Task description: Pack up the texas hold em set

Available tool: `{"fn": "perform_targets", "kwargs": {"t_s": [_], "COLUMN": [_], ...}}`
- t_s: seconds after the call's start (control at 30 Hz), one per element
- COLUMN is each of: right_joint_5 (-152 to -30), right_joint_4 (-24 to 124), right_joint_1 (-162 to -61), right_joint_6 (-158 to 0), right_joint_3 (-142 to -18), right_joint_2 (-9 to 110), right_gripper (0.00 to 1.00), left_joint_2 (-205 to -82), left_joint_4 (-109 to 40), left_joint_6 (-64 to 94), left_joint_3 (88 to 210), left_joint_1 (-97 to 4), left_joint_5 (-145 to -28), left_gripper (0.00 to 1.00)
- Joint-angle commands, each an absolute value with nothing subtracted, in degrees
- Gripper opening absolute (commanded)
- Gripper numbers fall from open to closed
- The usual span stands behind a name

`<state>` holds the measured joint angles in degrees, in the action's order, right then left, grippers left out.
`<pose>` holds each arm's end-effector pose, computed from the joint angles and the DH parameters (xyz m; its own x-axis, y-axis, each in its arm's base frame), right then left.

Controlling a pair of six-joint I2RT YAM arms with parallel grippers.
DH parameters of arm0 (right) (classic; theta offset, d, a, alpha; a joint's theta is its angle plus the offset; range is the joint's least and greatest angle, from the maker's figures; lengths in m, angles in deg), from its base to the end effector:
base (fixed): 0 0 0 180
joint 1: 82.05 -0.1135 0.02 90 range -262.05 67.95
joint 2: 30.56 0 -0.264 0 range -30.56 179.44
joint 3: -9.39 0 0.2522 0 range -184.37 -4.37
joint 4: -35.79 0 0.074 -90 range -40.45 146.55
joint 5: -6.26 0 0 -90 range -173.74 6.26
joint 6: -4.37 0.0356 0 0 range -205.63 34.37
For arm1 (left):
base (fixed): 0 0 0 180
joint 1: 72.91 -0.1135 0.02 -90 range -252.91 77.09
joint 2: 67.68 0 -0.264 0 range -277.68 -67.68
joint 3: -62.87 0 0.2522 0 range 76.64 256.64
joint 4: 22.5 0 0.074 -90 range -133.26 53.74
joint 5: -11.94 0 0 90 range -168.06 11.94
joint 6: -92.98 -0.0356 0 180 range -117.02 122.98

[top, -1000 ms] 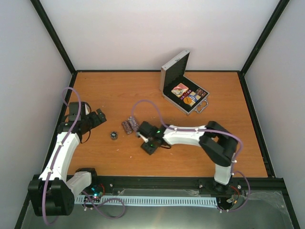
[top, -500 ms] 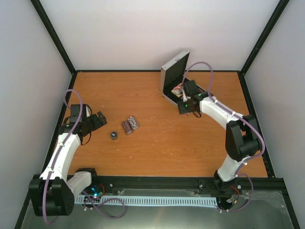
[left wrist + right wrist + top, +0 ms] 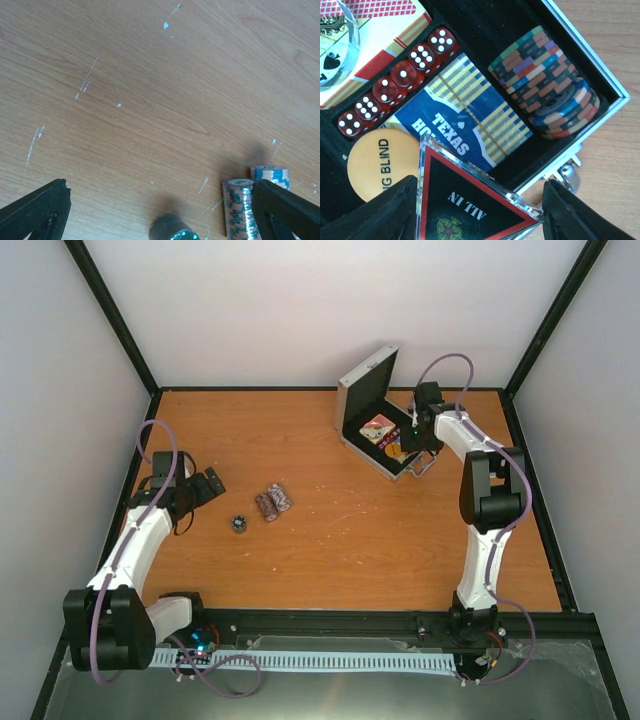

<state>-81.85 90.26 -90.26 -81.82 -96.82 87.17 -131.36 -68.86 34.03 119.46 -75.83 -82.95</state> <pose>0.4303 0.0609 0.1967 -0.9107 -0.0643 -0.4080 -0.0691 0.9976 -0.0030 0.2183 0.0081 0.2311 -0.6873 -0.5496 -0.4749 -0.4139 0.8336 -0.3658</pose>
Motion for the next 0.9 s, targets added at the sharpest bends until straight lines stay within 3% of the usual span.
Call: {"fn": "perform_targets", "kwargs": {"t_s": [0.0, 0.53, 0.87], "right_joint_5": [-82.1, -81.85, -82.21], "right_joint_4": [91.79, 93.39, 93.63], "right_joint_1": [-89.91, -89.47, -89.44], "right_joint_6": [-83.24, -86.38, -86.66], "right_joint_3": [-100.26, -106.37, -106.84], "right_joint_2": [89.24, 95.4, 95.67], "right_gripper": [0.54, 0.55, 0.72], "left_joint_2": [-132.72, -136.9, -137.9], "left_joint_4": [-65.81, -63.9, -63.31], "left_joint_6": [35.99, 36.86, 36.77], "left_joint_3": [122.45, 124.18, 124.1], "left_joint_1": [-76.28, -76.26, -76.25], "left_joint_5": [-82.47, -83.62, -84.9], "left_gripper": [1.0, 1.0, 1.0]}}
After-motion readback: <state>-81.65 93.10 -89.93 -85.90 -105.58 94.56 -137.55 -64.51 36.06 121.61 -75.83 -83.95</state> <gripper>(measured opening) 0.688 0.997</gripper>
